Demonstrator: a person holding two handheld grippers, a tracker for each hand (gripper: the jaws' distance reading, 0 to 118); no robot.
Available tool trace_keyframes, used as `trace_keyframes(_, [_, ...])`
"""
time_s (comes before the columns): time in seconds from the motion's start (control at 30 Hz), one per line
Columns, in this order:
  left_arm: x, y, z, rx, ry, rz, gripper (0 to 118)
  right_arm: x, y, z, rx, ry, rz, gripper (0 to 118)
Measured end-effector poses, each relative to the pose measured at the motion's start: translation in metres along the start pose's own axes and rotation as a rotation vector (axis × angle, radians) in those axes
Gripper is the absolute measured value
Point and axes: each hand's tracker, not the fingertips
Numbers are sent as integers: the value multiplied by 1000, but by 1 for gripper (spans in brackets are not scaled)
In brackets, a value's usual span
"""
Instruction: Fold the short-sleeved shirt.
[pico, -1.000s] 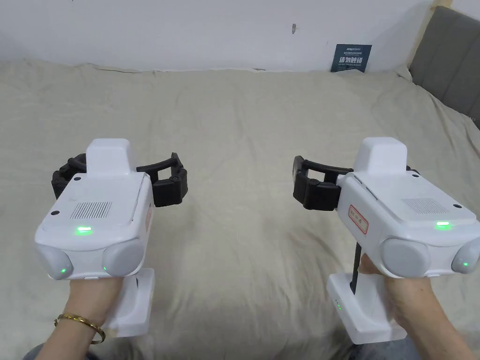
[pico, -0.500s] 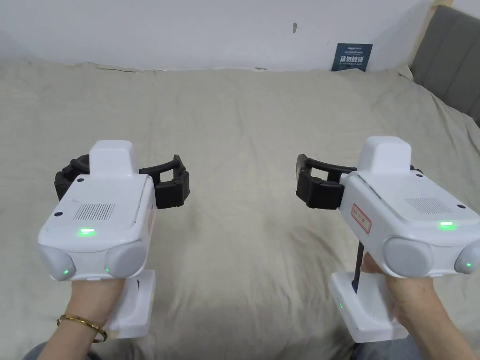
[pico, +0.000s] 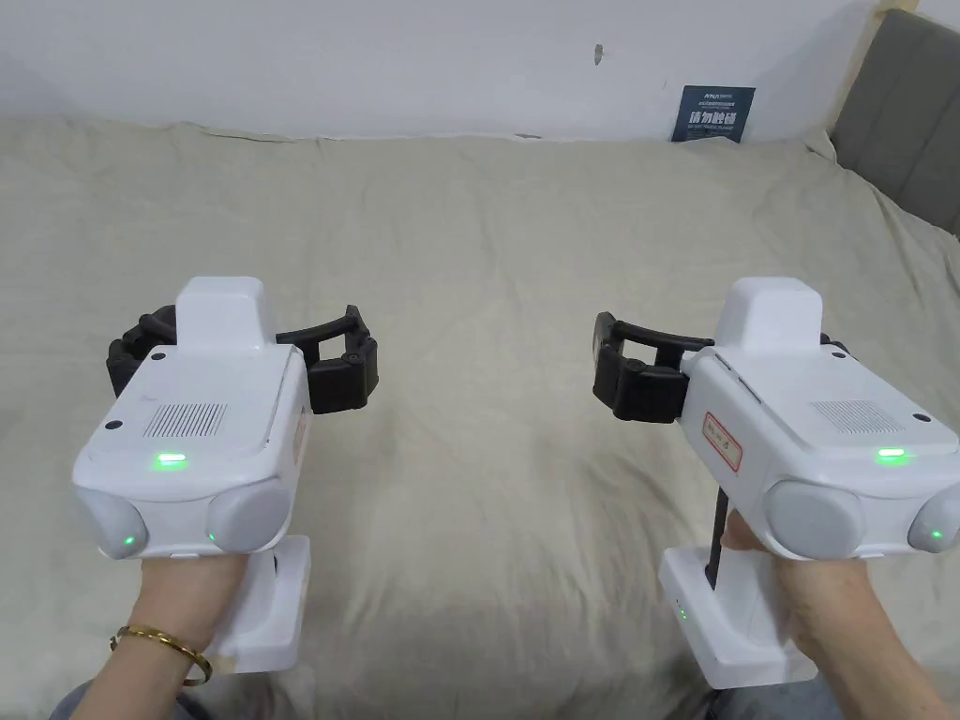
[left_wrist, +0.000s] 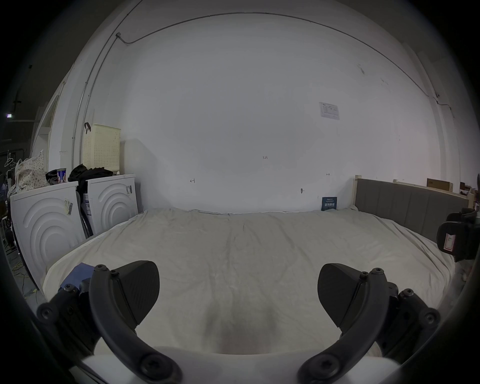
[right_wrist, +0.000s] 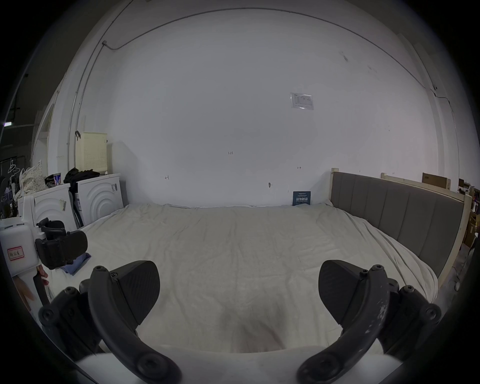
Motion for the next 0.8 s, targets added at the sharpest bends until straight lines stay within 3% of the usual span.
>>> trace_keyframes(0.37, [2,1,2,-9,-17,-8,118,2,0,0,-4,3,-8,118])
trace_keyframes(0.47, [4,-12,8,-52,-39,0,118,11,9,-4,-189,118,-142,118])
trace_keyframes(0.5, [5,-20,11,-78,-54,14,118,14,12,-6,-252,164,-221,118])
trace_keyframes(0.57, [8,-37,18,-135,-73,33,118,15,14,-7,-349,185,-322,118])
trace_keyframes(0.67, [11,-67,33,-221,-61,59,118,9,19,0,-476,168,-342,118])
trace_keyframes(0.8, [8,-98,45,-327,-37,111,118,6,16,12,-533,265,-345,118])
